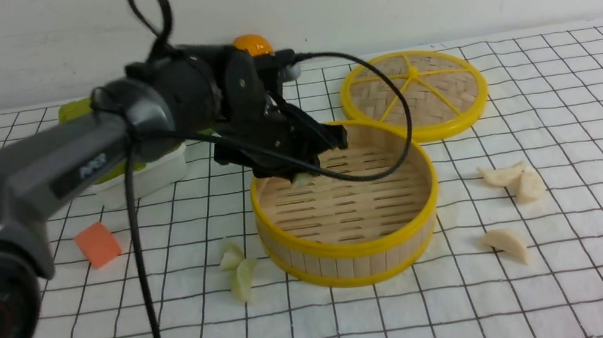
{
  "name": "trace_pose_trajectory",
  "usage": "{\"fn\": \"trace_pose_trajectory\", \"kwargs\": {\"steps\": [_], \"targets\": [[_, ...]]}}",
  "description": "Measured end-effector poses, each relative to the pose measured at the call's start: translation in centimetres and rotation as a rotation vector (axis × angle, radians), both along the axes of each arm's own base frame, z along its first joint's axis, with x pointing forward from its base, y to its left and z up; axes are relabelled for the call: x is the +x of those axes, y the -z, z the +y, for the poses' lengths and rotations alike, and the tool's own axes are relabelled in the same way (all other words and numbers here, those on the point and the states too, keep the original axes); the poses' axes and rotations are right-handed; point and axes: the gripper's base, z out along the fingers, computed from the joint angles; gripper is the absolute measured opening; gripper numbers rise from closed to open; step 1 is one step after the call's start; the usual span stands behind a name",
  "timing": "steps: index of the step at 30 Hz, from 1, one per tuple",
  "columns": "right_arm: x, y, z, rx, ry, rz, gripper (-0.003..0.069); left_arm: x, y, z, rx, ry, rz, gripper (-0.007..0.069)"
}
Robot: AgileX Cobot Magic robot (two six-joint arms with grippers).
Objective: Put the dumplings into the steamer on the table with the white tablecloth.
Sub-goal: 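Place the dumpling into the bamboo steamer basket with the left gripper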
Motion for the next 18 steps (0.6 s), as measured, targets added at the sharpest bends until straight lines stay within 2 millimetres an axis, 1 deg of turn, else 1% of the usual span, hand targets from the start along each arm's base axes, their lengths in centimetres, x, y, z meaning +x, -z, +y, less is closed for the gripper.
{"fn": "trace_pose_trajectory", "kwargs": {"steps": [3, 7, 9, 10, 12, 14, 16, 17, 18], "targets": [[0.0, 0.0, 0.0, 0.001, -0.003, 0.003, 0.0, 0.6, 1.7, -0.1, 0.025, -0.025, 0.009, 0.0222], [0.0, 0.0, 0.0, 0.001, -0.003, 0.003, 0.0001, 0.8, 1.8, -0.2, 0.011, -0.034, 0.0, 0.0227], [0.0, 0.0, 0.0, 0.002, -0.003, 0.003, 0.0001, 0.8, 1.7, -0.3, 0.015, -0.034, -0.004, 0.0286], [0.0, 0.0, 0.0, 0.002, -0.003, 0.003, 0.0001, 0.8, 1.6, -0.3, 0.016, -0.034, -0.001, 0.0292], [0.0, 0.0, 0.0, 0.002, -0.005, 0.005, 0.0001, 0.6, 0.6, -0.2, 0.024, -0.039, 0.019, 0.0387], [0.0, 0.0, 0.0, 0.002, -0.006, 0.005, 0.0001, 0.4, -0.1, -0.1, 0.03, -0.04, 0.031, 0.0419], [0.0, 0.0, 0.1, 0.002, -0.006, 0.005, 0.0001, -0.1, -2.7, 0.3, 0.042, -0.039, 0.035, 0.045], [-0.1, 0.0, 0.1, 0.002, -0.007, 0.006, 0.0003, -0.5, -4.5, 0.6, 0.052, -0.039, 0.028, 0.0453], [-0.1, 0.0, 0.1, 0.002, -0.007, 0.006, 0.0003, -0.8, -5.5, 0.8, 0.062, -0.039, 0.017, 0.0452]]}}
